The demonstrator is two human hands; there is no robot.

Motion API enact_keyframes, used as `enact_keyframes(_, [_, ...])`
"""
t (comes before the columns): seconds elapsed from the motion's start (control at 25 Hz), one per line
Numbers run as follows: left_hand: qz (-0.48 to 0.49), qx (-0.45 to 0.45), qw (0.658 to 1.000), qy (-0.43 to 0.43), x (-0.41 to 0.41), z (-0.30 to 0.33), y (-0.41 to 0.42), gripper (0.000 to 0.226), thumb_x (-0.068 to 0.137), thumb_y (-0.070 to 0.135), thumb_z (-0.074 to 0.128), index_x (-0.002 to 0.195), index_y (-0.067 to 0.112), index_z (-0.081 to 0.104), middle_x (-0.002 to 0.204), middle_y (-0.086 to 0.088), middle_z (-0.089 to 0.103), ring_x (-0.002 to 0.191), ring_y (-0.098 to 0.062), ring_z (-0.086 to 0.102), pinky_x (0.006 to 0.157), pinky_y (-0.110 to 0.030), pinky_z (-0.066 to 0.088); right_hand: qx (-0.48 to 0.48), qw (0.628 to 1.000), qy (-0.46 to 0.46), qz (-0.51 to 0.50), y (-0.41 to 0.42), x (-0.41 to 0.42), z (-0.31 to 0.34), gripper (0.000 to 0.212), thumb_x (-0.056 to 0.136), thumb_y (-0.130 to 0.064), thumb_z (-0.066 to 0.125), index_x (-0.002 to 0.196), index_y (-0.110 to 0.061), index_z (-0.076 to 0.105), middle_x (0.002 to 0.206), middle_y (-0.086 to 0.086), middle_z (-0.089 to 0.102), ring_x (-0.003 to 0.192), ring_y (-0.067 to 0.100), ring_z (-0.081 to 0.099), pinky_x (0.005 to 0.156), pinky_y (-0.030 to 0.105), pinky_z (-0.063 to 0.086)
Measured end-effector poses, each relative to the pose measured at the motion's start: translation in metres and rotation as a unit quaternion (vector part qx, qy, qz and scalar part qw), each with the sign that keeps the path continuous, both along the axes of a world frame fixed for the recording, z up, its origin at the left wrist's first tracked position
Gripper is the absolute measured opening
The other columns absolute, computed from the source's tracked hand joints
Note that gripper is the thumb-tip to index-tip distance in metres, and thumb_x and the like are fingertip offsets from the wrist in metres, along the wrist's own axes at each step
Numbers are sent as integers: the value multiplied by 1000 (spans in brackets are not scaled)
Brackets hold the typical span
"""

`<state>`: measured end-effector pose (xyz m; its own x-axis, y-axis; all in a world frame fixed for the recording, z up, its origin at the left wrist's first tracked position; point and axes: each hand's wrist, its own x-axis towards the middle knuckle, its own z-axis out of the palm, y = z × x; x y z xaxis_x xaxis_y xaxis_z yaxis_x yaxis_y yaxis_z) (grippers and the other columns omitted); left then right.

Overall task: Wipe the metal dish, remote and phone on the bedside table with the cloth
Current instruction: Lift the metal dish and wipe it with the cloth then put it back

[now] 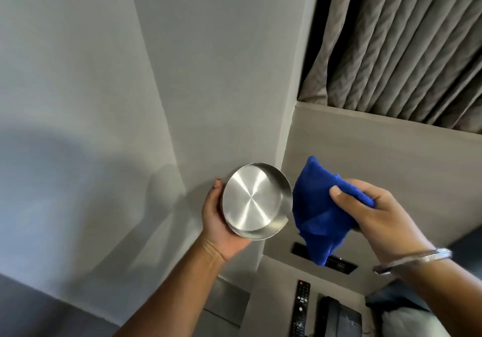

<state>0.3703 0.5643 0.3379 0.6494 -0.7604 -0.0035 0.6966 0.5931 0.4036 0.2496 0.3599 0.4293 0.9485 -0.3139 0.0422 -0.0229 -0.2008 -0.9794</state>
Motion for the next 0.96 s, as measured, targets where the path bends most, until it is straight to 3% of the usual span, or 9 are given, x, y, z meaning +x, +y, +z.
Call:
enact_keyframes(0.12, [41, 22, 997, -57, 1, 0, 2, 77, 65, 54, 80, 128, 12, 67, 128, -14, 67, 121, -33, 61, 112, -51, 39, -210, 972, -69, 76, 28, -2, 5, 12, 90, -31, 61, 85, -21, 67, 82, -5, 65, 79, 11, 61, 71, 20, 47])
enact_keyframes(0.24, [22, 57, 990, -124, 6, -1, -3, 69, 69, 54, 79, 122, 11, 70, 117, -15, 72, 111, -29, 66, 98, -41, 53, -509, 855, 13, 100, 61, 15, -8, 19, 89, -41, 50, 95, -30, 64, 99, -9, 52, 91, 15, 51, 78, 27, 45])
enact_keyframes(0.32, [8, 105, 984, -147, 3, 0, -9, 71, 63, 53, 83, 119, 10, 71, 111, -18, 72, 105, -31, 66, 91, -40, 53, -574, 805, 101, 112, 72, 27, -11, 22, 90, -40, 45, 90, -27, 63, 98, -6, 49, 87, 18, 50, 75, 32, 46])
enact_keyframes(0.48, [18, 172, 978, -121, -7, -4, -26, 95, 49, 55, 88, 120, -1, 59, 102, -23, 60, 92, -31, 61, 78, -36, 52, -424, 873, 199, 139, 76, 43, -15, 23, 83, -32, 55, 66, -17, 57, 73, -1, 57, 61, 14, 51, 59, 29, 46])
enact_keyframes(0.6, [3, 152, 983, -105, -17, -17, -35, 84, 56, 50, 88, 116, 4, 52, 110, -23, 48, 92, -32, 52, 77, -37, 47, -135, 947, 254, 142, 69, 37, -14, 28, 79, -19, 66, 52, -19, 59, 56, -2, 58, 54, 11, 53, 58, 25, 44])
enact_keyframes(0.68, [-30, 136, 987, -84, -17, -21, -43, 60, 63, 47, 85, 94, -1, 65, 96, -22, 65, 90, -29, 65, 81, -33, 55, 141, 956, 238, 99, 61, 29, -17, 9, 75, -16, 69, 67, -14, 72, 66, 4, 69, 66, 16, 64, 71, 29, 50])
enact_keyframes(0.76, [-108, 82, 988, -69, -14, -15, -52, 66, 76, 59, 69, 106, 1, 69, 108, -15, 69, 109, -22, 64, 103, -29, 46, 287, 935, 200, 53, 47, 18, -22, 26, 75, -17, 68, 95, -1, 72, 90, 19, 72, 87, 30, 66, 88, 41, 49])
enact_keyframes(0.84, [-118, 63, 990, -46, -4, -13, -53, 90, 80, 69, 51, 136, -2, 52, 131, -12, 60, 132, -24, 51, 116, -36, 31, 273, 947, 165, 35, 29, 3, -24, 38, 77, -20, 65, 106, 4, 67, 104, 25, 69, 95, 34, 65, 88, 41, 50])
enact_keyframes(0.96, [-71, 90, 992, 61, 12, -33, -47, 99, 56, 63, 81, 138, 14, 58, 134, -23, 62, 122, -45, 59, 102, -64, 42, 152, 981, 118, -25, -15, -19, -12, 37, 78, -29, 63, 94, 3, 69, 93, 20, 71, 83, 31, 65, 73, 41, 52])
